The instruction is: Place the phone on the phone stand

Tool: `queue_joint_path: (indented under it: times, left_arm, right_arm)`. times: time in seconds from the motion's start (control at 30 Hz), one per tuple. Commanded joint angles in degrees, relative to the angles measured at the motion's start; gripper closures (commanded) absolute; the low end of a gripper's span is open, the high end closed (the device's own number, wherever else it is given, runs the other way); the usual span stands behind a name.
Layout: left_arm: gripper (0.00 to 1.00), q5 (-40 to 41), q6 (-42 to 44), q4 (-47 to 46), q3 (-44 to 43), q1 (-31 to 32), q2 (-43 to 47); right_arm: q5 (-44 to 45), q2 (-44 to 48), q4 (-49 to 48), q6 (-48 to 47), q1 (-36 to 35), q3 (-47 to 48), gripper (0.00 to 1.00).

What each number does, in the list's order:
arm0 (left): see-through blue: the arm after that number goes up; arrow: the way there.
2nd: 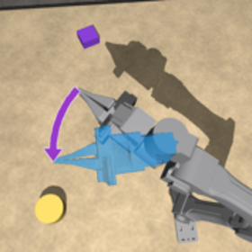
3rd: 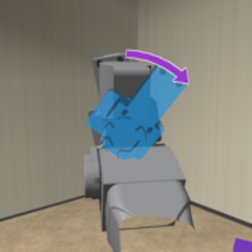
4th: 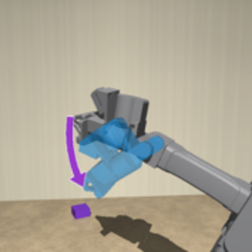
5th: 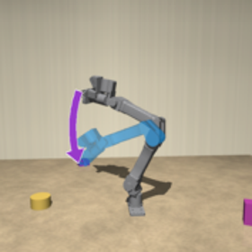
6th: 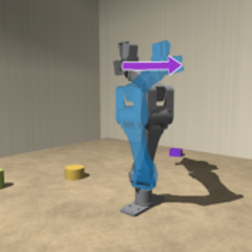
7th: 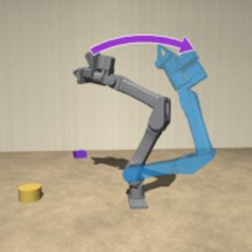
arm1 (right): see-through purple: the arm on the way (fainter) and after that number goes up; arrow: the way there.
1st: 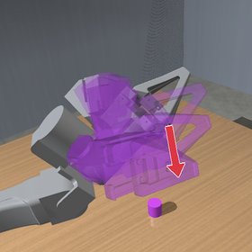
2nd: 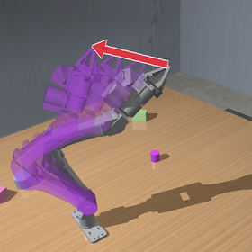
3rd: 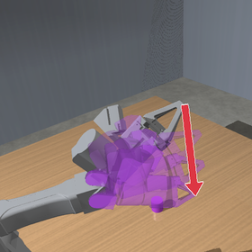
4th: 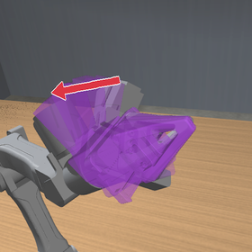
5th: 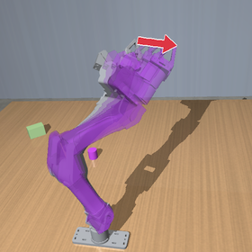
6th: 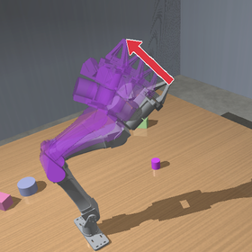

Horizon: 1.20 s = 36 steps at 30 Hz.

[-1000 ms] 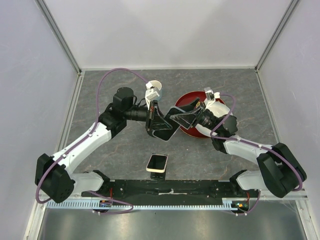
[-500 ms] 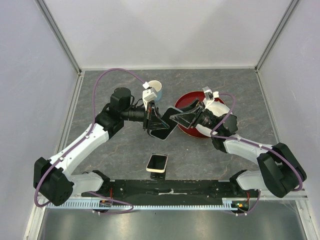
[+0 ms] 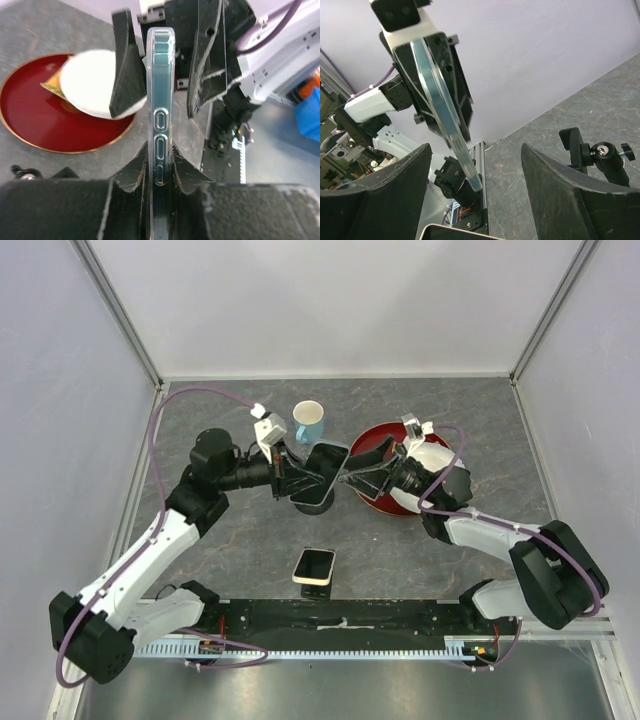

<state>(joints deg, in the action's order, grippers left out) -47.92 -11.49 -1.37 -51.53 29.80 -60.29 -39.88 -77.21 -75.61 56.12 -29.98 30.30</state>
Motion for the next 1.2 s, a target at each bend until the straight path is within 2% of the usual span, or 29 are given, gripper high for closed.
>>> queue_joint_path:
  times: [0.0,0.13,0.27,0.37,0.5,0.6,0.73,0.83,0.87,0.9,0.97,1.0,1.07,1.1,1.17]
  left_arm:
    - [0.98,4.42,-5.64,-14.08,2.48,-2.11,4.74]
    - [0.98,2.05,-9.25,-17.96,3.36,-3.26,4.05]
    - [0.98,-0.59,-13.55,-22.18,4.50,-3.70,2.73]
    - [0.98,-2.87,-16.28,-25.70,4.94,-3.70,1.59]
    - [0.98,-4.11,-19.10,-29.04,5.56,-3.79,0.44]
    - [0.98,-4.20,-19.98,-30.01,5.82,-3.96,0.09]
    - [0.98,-4.46,-21.38,-30.71,5.65,-4.05,-0.88]
    - [0.98,-5.34,-22.53,-30.89,5.30,-4.05,-1.84]
    - [0.98,-5.34,-22.53,-30.72,5.04,-4.05,-2.02]
    - [0.96,-5.34,-22.44,-29.93,4.86,-4.14,-2.11]
    - [0.88,-5.43,-21.65,-28.52,4.07,-4.31,-2.11]
    - [0.77,-5.52,-21.21,-26.78,3.72,-4.49,-2.02]
    - [0.63,-5.60,-20.07,-25.18,2.84,-4.93,-1.76]
    - [0.54,-5.60,-19.63,-24.39,2.58,-5.19,-1.41]
    - [0.48,-5.52,-18.14,-22.46,2.13,-5.81,-0.71]
  right_arm:
    - [-1.34,-2.32,-21.33,-1.18,-1.48,3.09,0.20]
    - [-2.04,-5.22,-21.50,-1.80,-5.17,5.02,0.20]
    - [-2.14,-7.25,-22.12,-2.33,-8.08,6.78,0.26]
    - [-0.99,-8.13,-22.47,-2.59,-8.87,6.79,0.35]
    - [-1.17,-8.75,-22.47,-2.59,-9.40,7.31,0.55]
    - [-1.43,-9.10,-22.91,-2.59,-10.10,7.58,0.62]
    - [-1.69,-9.71,-23.53,-2.59,-10.89,8.10,0.66]
    - [-1.78,-9.98,-23.61,-2.59,-11.16,8.45,0.83]
    - [-1.87,-9.89,-23.53,-2.68,-11.16,8.46,0.97]
    - [-1.87,-9.89,-23.35,-2.85,-11.16,8.37,1.00]
    - [-2.74,-9.72,-23.44,-3.64,-11.16,8.28,1.00]
    - [-3.10,-9.63,-23.35,-3.91,-11.16,8.19,1.00]
    - [-4.06,-9.19,-23.26,-4.96,-11.16,7.93,1.00]
    - [-4.33,-9.10,-23.00,-5.23,-11.07,7.84,1.00]
    - [-5.21,-8.92,-22.56,-5.76,-11.16,7.93,1.00]
